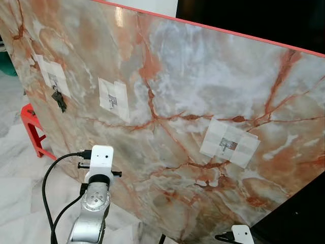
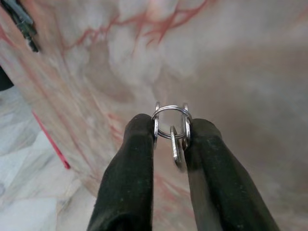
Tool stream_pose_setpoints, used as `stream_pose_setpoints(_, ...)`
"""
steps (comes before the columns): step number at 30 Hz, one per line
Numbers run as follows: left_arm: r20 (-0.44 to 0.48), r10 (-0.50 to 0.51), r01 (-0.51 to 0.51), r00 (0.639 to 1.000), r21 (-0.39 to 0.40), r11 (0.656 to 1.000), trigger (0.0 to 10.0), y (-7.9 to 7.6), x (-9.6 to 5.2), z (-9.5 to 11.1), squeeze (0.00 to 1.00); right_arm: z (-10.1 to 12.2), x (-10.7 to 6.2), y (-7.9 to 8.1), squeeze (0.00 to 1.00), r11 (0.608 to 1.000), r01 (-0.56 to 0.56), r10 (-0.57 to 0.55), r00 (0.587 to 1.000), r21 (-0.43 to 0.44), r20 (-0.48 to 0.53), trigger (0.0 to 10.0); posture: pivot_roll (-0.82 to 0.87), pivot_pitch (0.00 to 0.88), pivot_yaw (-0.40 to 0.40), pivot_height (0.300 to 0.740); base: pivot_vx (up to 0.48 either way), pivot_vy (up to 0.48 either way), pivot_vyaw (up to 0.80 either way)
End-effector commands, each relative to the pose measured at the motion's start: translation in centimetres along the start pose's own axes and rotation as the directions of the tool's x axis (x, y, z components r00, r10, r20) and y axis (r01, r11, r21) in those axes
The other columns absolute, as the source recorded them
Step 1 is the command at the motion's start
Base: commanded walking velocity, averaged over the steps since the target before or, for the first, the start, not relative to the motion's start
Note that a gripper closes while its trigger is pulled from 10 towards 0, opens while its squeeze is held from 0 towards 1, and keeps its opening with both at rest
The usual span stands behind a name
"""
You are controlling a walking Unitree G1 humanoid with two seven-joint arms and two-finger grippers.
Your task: Hang keys on a hook
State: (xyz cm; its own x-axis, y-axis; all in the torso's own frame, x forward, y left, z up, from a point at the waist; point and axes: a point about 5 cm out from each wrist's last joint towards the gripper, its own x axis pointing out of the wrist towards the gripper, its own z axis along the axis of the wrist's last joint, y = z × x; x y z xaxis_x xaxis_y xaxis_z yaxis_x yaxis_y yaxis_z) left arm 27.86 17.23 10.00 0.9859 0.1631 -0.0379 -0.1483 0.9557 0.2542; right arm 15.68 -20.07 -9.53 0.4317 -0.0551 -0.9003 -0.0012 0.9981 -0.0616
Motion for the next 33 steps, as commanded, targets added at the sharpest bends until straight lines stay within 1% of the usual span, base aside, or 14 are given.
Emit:
stream_pose_setpoints(1,0.046,0.000,0.000,0.999,0.000,1.000,10.0,-0.1,-0.1,0.8,0.00,0.8,0.0,-0.6,0.00,1.000,0.017,-0.017,1.000,0.001,0.025,10.0,0.11,0.000,-0.127,0.740,0.000,0.000,0.00)
stream_pose_setpoints(3,0.079,0.025,-0.026,0.997,0.016,1.000,10.0,0.1,-0.1,1.3,0.00,0.8,0.0,-0.6,0.00,1.000,0.018,-0.018,1.000,0.002,0.025,10.0,0.11,0.000,-0.129,0.740,0.000,0.000,0.00)
stream_pose_setpoints(4,0.098,0.042,-0.043,0.994,0.008,0.999,10.0,0.3,-0.2,1.6,0.00,0.8,0.0,-0.6,0.00,1.000,0.018,-0.018,1.000,0.001,0.025,10.0,0.11,0.000,-0.129,0.740,0.000,0.000,0.00)
stream_pose_setpoints(5,0.136,0.072,-0.072,0.988,-0.004,0.997,10.0,0.7,-0.2,2.1,0.00,0.8,0.0,-0.6,0.00,1.000,0.018,-0.018,1.000,0.001,0.025,10.0,0.11,0.000,-0.129,0.740,0.000,0.000,0.00)
stream_pose_setpoints(7,0.192,0.098,-0.098,0.976,-0.008,0.995,10.0,1.1,-0.3,2.9,0.00,0.8,0.0,-0.6,0.00,1.000,0.018,-0.018,1.000,0.000,0.025,10.0,0.11,0.000,-0.129,0.740,0.000,0.000,0.00)
stream_pose_setpoints(9,0.241,0.114,-0.111,0.964,-0.023,0.993,10.0,1.4,-0.2,3.8,0.00,0.8,0.0,-0.6,0.00,1.000,0.018,-0.018,1.000,-0.002,0.025,10.0,0.11,0.000,-0.134,0.740,0.000,0.000,0.00)
stream_pose_setpoints(12,0.274,0.117,-0.115,0.955,-0.025,0.993,10.0,1.5,-0.1,4.3,0.00,0.8,0.0,-0.6,0.00,1.000,0.017,-0.017,1.000,-0.001,0.026,10.0,0.11,0.000,-0.133,0.740,0.000,0.000,0.00)
stream_pose_setpoints(17,0.306,0.113,-0.113,0.945,-0.018,0.993,10.0,1.5,0.0,4.8,0.00,0.9,0.0,-0.6,0.00,1.000,0.018,-0.018,0.999,0.000,0.027,10.0,0.11,0.000,-0.135,0.740,0.000,0.000,0.00)
stream_pose_setpoints(25,0.319,0.093,-0.094,0.943,-0.012,0.996,10.0,1.2,0.3,4.9,0.00,0.9,0.0,-0.7,0.00,1.000,0.020,-0.020,0.999,-0.002,0.027,10.0,0.11,0.000,-0.135,0.740,0.000,0.000,0.00)
stream_pose_setpoints(27,0.325,0.081,-0.080,0.942,-0.017,0.997,10.0,1.1,0.4,5.0,0.00,0.9,0.0,-0.7,0.00,1.000,0.020,-0.020,0.999,-0.003,0.027,10.0,0.11,0.000,-0.136,0.740,0.000,0.000,0.00)
stream_pose_setpoints(30,0.352,0.030,-0.019,0.936,-0.034,0.999,10.0,0.4,0.2,5.3,0.00,0.9,0.0,-0.7,0.00,1.000,0.021,-0.021,0.999,-0.005,0.028,10.0,0.11,0.000,-0.136,0.740,0.000,0.000,0.00)
stream_pose_setpoints(33,0.363,0.023,-0.012,0.931,-0.034,0.999,10.0,0.3,0.1,5.4,0.00,0.9,0.0,-0.7,0.00,1.000,0.021,-0.020,0.999,-0.007,0.028,10.0,0.11,0.000,-0.136,0.740,0.000,0.000,0.00)
